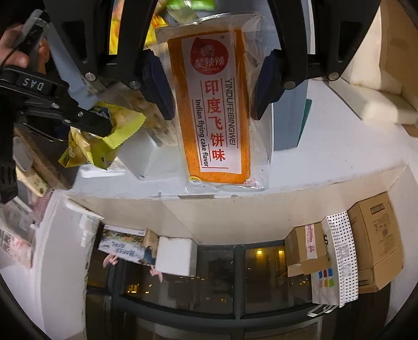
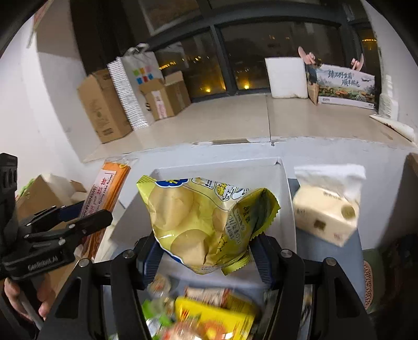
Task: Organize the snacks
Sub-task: 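Grasp the orange flying cake pack with left gripper while right grasps yellow chip bag, drop both in box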
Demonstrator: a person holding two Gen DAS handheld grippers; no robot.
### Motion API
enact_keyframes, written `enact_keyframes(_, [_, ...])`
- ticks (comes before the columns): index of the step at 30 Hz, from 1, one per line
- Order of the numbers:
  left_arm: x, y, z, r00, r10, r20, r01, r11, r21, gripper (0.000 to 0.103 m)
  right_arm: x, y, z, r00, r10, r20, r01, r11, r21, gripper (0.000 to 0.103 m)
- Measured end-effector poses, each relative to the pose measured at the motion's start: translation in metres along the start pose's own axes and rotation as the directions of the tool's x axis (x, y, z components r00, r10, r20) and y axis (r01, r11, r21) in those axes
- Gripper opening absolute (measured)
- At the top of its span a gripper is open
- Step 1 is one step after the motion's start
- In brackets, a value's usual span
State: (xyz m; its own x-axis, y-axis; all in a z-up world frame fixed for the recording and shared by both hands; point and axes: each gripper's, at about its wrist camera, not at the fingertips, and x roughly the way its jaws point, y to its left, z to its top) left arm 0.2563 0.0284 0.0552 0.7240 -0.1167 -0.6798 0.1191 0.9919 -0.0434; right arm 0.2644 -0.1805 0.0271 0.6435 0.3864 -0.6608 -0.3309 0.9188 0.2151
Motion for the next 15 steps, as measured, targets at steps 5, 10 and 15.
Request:
enact_keyframes(5, [0.044,0.002,0.01,0.998,0.039,-0.054,-0.038,0.999,0.018,0.074,0.035,-0.006,0.018,0.998,-0.028,-0.05,0.028,1.0,-0.005,0.066])
enact_keyframes(10, [0.059,0.019,0.006,0.997,0.003,-0.083,-0.008,0.998,-0.055,0.103,0.044,-0.016,0.022,0.995,-0.095,-0.032,0.096,0.995,0.029,0.103])
enact_keyframes(15, [0.054,0.022,0.0,0.997,0.005,-0.081,-0.009,0.999,-0.049,0.103,0.035,-0.029,0.02,0.996,-0.081,-0.025,0.082,0.995,0.059,0.103])
